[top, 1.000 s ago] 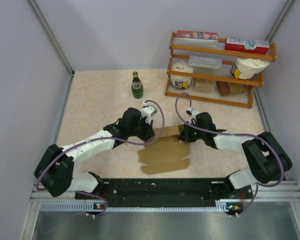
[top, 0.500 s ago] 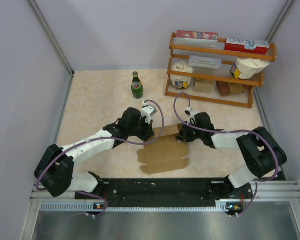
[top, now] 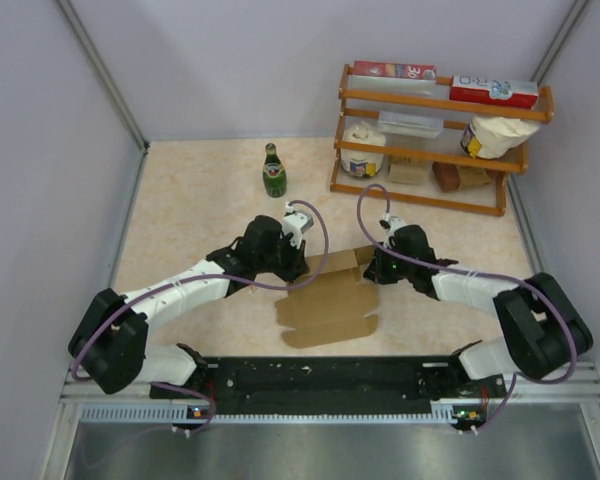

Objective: Fold the paper box

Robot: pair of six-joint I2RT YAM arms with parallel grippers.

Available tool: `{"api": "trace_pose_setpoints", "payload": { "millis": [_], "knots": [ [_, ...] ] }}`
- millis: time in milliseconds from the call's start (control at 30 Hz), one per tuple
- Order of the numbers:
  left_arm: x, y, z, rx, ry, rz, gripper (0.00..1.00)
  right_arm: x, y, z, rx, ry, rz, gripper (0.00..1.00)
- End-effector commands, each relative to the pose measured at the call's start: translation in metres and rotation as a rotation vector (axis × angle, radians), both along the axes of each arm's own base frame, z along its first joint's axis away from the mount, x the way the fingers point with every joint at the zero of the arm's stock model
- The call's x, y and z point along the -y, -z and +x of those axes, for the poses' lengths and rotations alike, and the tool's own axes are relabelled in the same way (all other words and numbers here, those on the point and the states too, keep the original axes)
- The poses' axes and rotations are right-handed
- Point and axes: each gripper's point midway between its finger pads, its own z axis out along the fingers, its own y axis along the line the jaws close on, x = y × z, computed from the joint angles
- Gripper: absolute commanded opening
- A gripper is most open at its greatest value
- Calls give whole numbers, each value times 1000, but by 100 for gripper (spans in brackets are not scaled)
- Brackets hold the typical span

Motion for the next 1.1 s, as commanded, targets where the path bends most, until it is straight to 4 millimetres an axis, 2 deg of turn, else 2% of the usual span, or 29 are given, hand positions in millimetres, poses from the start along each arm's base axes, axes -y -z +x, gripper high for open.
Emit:
{"api": "trace_pose_setpoints", "payload": {
  "millis": [0, 333, 567, 1067],
  "knots": [
    [-1, -3, -2, 10, -4, -15, 0, 26, -30, 12, 84, 104, -92, 4],
    [0, -9, -1, 17, 0, -21, 0, 7, -67, 12, 144, 44, 29, 5],
    [-1, -10, -2, 17, -5, -22, 0, -10, -73, 14, 156, 7, 121, 5],
    [3, -10, -2, 9, 2, -34, 0, -25, -72, 14, 125, -32, 232, 4]
  ]
}}
